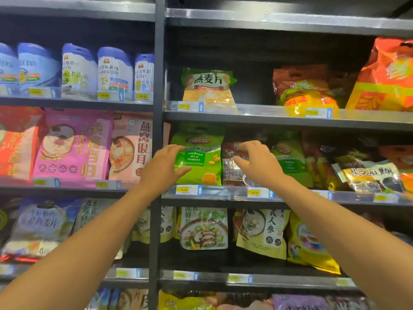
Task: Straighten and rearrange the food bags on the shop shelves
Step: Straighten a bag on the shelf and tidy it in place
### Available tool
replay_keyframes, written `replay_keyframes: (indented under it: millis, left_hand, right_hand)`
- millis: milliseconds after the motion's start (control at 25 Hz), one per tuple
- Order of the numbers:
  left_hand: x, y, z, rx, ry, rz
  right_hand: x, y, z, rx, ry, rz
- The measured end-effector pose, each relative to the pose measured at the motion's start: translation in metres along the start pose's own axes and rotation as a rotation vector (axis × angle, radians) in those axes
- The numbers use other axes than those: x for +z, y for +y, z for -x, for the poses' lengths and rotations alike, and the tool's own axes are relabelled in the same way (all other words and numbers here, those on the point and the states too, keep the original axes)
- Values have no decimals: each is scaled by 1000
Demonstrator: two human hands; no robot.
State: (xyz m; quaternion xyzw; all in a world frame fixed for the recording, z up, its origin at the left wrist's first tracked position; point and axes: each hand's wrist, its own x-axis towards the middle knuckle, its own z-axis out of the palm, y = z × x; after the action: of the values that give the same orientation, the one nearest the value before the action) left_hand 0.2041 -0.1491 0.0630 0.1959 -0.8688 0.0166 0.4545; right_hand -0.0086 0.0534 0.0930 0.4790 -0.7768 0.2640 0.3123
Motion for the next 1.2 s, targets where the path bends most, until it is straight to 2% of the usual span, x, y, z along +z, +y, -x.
replay_keyframes:
  millis: [280,480,720,880,1080,1200]
  left_hand:
    - [47,-18,2,-259,-129,235]
    - [66,-33,-3,-322,-135,281]
    - [78,-38,1,-369,-4,361]
    - [81,-40,4,-414,43,400]
    - [83,-42,5,-417,54,431]
    - [79,-41,6,-440,243,386]
  right_hand:
    - [51,-1,-25,64,-156,-278]
    - [94,-2,-63,205,-274,-380]
    - [139,3,-78,246,-192,-312]
    - [140,1,-91,248,-138,-498]
    - [134,1,-108,206,-56,-546]
    - [122,14,-122,212,-31,-527]
